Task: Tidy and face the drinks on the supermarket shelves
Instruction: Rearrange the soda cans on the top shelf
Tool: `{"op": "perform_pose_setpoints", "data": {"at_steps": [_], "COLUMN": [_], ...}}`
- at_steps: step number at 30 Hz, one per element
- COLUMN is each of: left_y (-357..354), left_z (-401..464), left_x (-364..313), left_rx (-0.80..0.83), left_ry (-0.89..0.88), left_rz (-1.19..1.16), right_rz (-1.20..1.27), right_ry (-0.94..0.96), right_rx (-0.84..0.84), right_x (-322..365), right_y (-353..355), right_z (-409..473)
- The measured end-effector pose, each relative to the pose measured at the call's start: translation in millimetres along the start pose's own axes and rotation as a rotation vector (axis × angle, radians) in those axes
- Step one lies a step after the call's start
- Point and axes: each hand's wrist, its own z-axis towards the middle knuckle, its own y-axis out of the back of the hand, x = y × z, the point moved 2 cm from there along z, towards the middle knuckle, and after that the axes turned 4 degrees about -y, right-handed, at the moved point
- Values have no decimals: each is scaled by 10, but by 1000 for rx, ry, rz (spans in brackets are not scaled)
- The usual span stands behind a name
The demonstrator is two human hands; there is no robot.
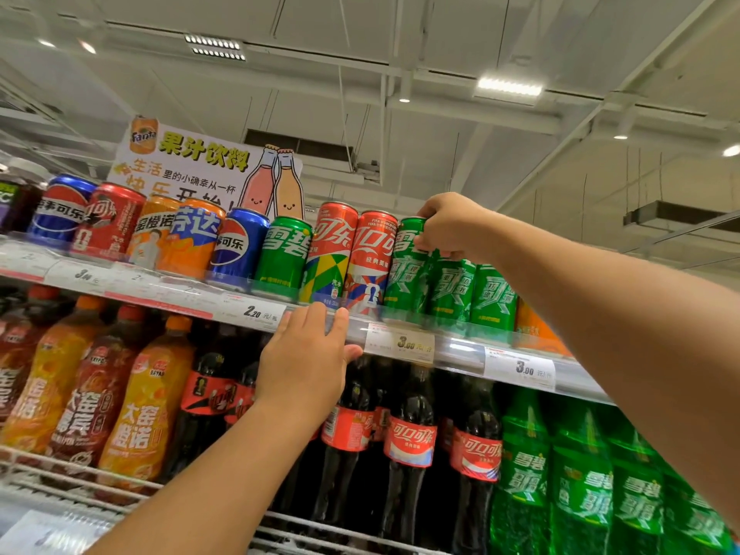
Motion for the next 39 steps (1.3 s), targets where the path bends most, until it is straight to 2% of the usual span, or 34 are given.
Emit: {"op": "perform_pose_setpoints", "data": {"at_steps": [5, 14, 18, 21, 24, 28, 31, 34, 36, 39], "left_y": [-6, -50, -26, -5, 43, 171, 259, 237, 149, 43], "left_z": [-4, 3, -12, -39, -88, -96, -241, -762, -1283, -1970], "left_x": [4, 60, 116, 142, 147, 159, 158, 117, 74, 57], "left_rx": [11, 54, 93, 132, 224, 362, 392, 424, 557, 785], "left_ry": [10, 16, -39, -101, -130, -159, -140, -164, -186, -60], "left_rz": [-17, -38, -51, -36, -13, 43, 16, 38, 67, 21], "right_rz": [80, -12, -94, -296, -511, -585, -552, -547, -549, -538], "right_ry": [-21, 4, 243, 410, 401, 288, 261, 291, 312, 330], "right_rx": [41, -75, -319, -336, -274, -95, -98, -138, -141, -151], "right_x": [-13, 68, 23, -242, -629, -918, -899, -890, -925, -975], "right_y": [-22, -182, -388, -705, -954, -1131, -1169, -1147, -1159, -1214], "right_z": [-19, -149, -572, -1090, -1485, -1685, -1700, -1678, -1680, -1677]}}
